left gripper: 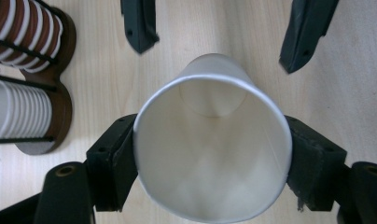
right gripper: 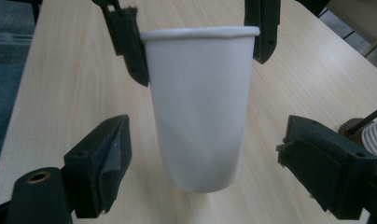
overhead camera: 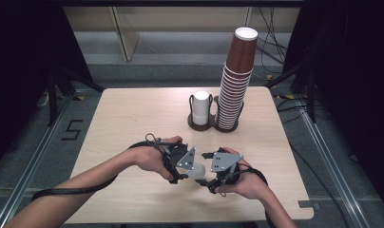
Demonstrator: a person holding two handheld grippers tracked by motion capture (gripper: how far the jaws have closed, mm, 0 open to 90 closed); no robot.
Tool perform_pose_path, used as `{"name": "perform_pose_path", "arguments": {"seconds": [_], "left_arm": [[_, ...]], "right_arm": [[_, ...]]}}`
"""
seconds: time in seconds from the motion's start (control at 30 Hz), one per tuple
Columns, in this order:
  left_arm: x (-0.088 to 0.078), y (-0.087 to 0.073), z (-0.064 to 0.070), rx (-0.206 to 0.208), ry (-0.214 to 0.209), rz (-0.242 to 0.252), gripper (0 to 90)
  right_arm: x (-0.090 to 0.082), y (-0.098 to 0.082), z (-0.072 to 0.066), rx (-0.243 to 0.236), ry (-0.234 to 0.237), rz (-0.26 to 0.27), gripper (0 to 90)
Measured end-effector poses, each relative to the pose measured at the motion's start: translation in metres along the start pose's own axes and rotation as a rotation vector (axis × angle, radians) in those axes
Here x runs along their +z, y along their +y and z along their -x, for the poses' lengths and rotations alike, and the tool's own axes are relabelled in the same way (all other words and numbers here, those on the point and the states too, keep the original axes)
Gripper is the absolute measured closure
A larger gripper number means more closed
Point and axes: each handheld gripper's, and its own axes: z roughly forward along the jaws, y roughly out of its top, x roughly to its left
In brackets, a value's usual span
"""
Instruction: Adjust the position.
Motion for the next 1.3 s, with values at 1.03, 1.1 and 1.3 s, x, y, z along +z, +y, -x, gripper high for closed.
{"name": "perform_pose_path", "arguments": {"seconds": [1.03,1.1,1.3], "left_arm": [[-0.0051,0.0058,0.0000,0.020,-0.011,-0.010,26.7],[-0.0058,0.0059,-0.0002,0.023,-0.011,-0.012,26.7],[-0.0071,0.0064,0.0005,0.037,-0.016,-0.020,26.7]], "right_arm": [[0.0069,0.0000,0.0005,0.028,0.020,0.020,18.1],[0.0075,-0.0001,-0.0005,0.036,0.019,0.019,18.1],[0.0082,-0.0003,0.0000,0.032,0.017,0.019,18.2]]}}
